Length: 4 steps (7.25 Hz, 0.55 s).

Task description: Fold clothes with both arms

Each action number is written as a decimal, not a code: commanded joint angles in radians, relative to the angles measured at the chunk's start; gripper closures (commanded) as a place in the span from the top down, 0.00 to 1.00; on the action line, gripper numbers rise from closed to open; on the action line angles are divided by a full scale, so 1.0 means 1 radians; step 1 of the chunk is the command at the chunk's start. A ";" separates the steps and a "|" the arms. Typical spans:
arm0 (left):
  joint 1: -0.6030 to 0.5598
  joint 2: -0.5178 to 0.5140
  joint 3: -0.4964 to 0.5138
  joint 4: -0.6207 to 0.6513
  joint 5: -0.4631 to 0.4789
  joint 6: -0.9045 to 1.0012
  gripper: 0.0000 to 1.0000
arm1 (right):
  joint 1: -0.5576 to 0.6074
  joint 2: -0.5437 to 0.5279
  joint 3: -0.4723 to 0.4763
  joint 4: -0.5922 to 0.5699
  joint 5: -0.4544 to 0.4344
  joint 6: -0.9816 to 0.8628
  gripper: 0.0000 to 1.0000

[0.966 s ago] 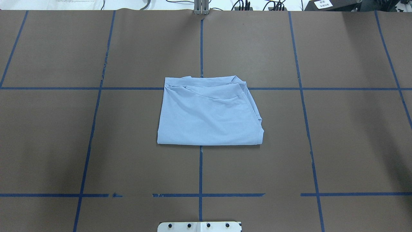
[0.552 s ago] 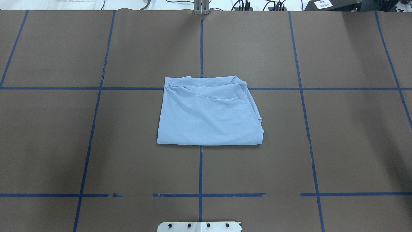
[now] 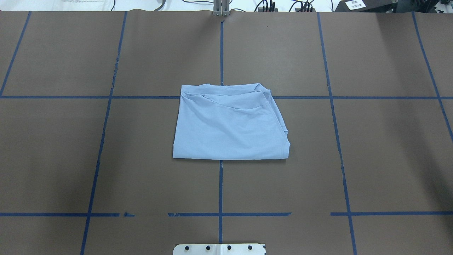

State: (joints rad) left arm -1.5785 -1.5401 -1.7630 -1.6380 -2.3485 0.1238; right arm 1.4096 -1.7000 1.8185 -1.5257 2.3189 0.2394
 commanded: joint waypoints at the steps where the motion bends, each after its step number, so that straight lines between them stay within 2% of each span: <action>1: 0.000 0.000 -0.001 -0.002 0.000 -0.001 1.00 | 0.000 0.002 -0.004 -0.001 0.000 0.000 1.00; 4: 0.000 -0.002 -0.001 0.000 -0.002 0.000 1.00 | 0.000 0.003 -0.002 0.009 0.000 0.003 1.00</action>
State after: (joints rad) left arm -1.5785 -1.5414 -1.7651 -1.6384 -2.3498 0.1241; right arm 1.4097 -1.6964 1.8154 -1.5230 2.3194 0.2407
